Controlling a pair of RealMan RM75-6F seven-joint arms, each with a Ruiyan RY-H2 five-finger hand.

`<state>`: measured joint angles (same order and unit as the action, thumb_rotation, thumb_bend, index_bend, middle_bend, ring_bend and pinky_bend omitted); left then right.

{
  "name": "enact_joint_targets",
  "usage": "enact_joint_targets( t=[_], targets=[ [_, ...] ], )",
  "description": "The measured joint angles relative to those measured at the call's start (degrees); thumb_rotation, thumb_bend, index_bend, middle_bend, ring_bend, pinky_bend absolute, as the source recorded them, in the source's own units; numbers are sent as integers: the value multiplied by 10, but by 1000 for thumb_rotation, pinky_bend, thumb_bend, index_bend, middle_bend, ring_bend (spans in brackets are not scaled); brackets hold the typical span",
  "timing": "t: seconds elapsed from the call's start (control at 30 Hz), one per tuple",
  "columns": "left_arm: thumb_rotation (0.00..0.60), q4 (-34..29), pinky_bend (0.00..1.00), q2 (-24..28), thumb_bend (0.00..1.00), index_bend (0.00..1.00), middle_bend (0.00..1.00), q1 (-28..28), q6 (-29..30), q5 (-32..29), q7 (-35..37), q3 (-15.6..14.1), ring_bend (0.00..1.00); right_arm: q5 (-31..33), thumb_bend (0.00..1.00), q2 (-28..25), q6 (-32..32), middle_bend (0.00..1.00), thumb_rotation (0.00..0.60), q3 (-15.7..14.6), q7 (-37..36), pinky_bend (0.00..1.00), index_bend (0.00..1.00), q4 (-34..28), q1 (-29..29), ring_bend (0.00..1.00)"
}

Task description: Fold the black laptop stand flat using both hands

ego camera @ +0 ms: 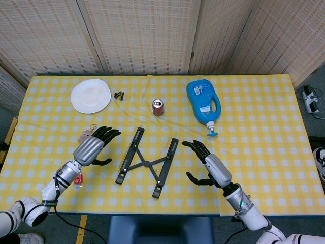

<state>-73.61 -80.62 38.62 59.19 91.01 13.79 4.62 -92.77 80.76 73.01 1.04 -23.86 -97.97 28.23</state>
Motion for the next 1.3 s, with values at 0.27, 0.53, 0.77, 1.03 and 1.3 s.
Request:
enact_joint_targets(
  t=[0.27, 0.53, 0.77, 1.03, 1.3],
  targets=[
    [600, 147, 0, -100, 67, 36, 35, 42, -18, -1, -56, 8, 0, -4, 418, 7, -56, 481, 600, -1, 241, 390, 254, 3, 20, 494],
    [600, 269, 0, -189, 55, 19, 34, 70, -18, 3, -53, 4, 0, 3, 370, 53, -107, 612, 600, 0, 392, 605, 316, 39, 41, 643],
    [600, 304, 0, -222, 55, 15, 34, 80, -18, 4, -23, -9, 0, -2, 369, 89, -115, 657, 600, -4, 430, 672, 334, 86, 48, 682],
    [600, 307, 0, -230, 55, 8, 34, 78, -8, 6, -31, -21, 0, 1, 369, 95, -113, 657, 600, -5, 412, 672, 334, 98, 49, 682],
    [600, 304, 0, -223, 54, 8, 34, 73, -5, -3, -46, -23, 0, -2, 369, 93, -112, 657, 600, -9, 401, 672, 335, 100, 51, 681]
  ],
)
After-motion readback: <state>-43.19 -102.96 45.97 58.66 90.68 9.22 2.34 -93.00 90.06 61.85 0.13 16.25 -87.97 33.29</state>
